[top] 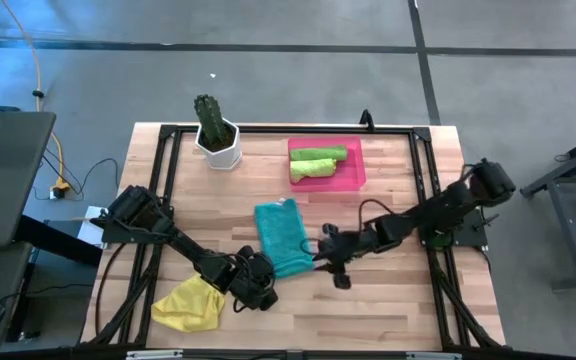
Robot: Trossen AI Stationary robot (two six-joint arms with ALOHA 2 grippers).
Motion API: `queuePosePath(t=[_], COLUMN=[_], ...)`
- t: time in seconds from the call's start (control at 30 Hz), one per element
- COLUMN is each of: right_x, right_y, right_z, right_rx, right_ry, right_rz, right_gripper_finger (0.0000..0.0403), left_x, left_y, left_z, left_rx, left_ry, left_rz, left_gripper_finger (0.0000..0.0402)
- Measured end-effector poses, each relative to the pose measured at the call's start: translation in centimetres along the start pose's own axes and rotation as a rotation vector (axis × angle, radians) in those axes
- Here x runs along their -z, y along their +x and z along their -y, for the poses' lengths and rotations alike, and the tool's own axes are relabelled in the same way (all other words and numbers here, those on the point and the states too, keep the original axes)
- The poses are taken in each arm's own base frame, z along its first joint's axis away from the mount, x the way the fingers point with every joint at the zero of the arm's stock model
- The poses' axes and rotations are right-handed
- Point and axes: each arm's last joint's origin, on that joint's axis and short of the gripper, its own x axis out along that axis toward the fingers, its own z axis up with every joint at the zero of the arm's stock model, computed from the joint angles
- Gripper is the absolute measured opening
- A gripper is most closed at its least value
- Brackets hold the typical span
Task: Roll microfiber towels into tight, uniform cylinder then place into a basket
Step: Roll the blue microfiber cloth
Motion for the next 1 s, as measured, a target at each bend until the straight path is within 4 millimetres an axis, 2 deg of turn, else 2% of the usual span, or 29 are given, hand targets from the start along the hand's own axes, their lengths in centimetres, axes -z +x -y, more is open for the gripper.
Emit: queuePosePath(t=[0.1, 0.23, 0.4, 0.5, 0.77, 1.0], right_x=[0.0, 1.3, 3.1, 3.6, 3.9, 4.5], right_y=[-0.2, 1.7, 4.8, 5.7, 6.0, 6.0], right_z=[-1.6, -2.5, -2.1, -2.1, -1.6, -0.6], right_rx=[0.006, 0.115, 0.174, 0.174, 0.27, 0.258], right_ry=[-0.223, -0.367, -0.376, -0.375, -0.421, -0.394], right_rz=[0.037, 0.021, 0.0, 0.004, -0.011, -0.097], right_gripper_finger=[0.0117, 0.0117, 0.0117, 0.0125, 0.0172, 0.0177], left_x=[0.0, 0.0, -0.1, -0.1, -0.1, -0.1], left_y=[0.0, 0.1, 0.1, 0.1, 0.1, 0.1], left_z=[0.0, 0.0, 0.0, 0.0, 0.1, 0.1], left_rx=[-0.001, -0.001, 0.0, 0.001, 0.005, 0.005], left_ry=[-0.003, -0.005, -0.006, -0.006, -0.011, -0.011], left_rz=[0.009, 0.017, 0.018, 0.018, 0.021, 0.021], left_gripper_finger=[0.0019, 0.0019, 0.0019, 0.0019, 0.0019, 0.0019])
